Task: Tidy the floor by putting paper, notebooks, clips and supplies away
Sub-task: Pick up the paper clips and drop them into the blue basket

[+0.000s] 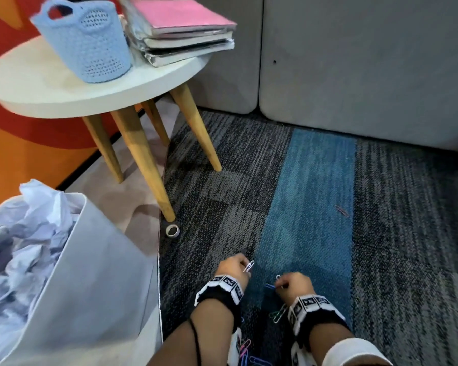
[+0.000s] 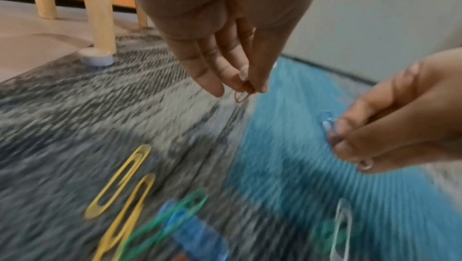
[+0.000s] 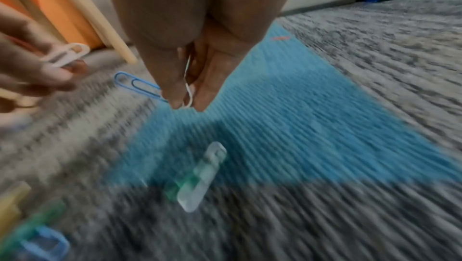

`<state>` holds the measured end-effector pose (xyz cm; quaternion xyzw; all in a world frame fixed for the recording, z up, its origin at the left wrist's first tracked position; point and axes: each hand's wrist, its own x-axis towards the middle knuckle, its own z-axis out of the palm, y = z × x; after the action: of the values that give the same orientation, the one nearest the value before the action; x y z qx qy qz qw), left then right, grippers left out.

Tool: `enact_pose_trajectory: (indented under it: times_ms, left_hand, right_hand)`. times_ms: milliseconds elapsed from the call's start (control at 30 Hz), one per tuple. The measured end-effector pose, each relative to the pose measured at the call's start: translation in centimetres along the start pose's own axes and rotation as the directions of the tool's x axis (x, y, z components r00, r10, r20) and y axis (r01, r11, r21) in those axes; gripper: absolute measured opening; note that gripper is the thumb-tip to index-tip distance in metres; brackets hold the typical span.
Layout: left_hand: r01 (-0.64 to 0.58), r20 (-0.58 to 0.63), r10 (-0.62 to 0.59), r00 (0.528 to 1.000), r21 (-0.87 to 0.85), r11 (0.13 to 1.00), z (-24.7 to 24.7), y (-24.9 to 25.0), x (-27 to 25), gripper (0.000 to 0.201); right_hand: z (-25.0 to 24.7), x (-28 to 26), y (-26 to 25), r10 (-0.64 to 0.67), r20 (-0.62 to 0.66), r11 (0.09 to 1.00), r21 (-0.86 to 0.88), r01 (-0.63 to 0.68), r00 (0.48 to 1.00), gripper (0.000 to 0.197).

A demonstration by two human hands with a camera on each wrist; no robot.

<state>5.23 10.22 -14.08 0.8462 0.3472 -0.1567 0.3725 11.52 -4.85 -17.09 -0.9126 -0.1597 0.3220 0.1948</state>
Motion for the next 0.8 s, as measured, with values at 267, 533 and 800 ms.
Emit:
enact_pose_trajectory:
  times_ms: [267,533,800]
  left_hand:
    - [-0.093,-0.179,0.068,0.981,-0.137,0.986,-6.9,4.4,0.2,0.020]
    - [-0.316,-0.351,0.209,0.913,-0.282,0.906,-16.7,8.6,-1.4,0.015]
    - [-0.560,-0.548,0.340,0.764,-0.304,0.770,-28.9,12.7,-4.6,0.014]
  right_hand:
    - [-6.1,0.6,-5.3,-0.101,-0.181,0.974,0.182,0.134,0.978,0.035]
    - [-15.6,-0.1,-13.3,-0.247,-0.359,0.895,0.272,0.354,0.900,0.026]
    - [-23.1,-3.0,-25.6,-0.441,-0.469,0.796,0.189,0.575,0.765,0.032]
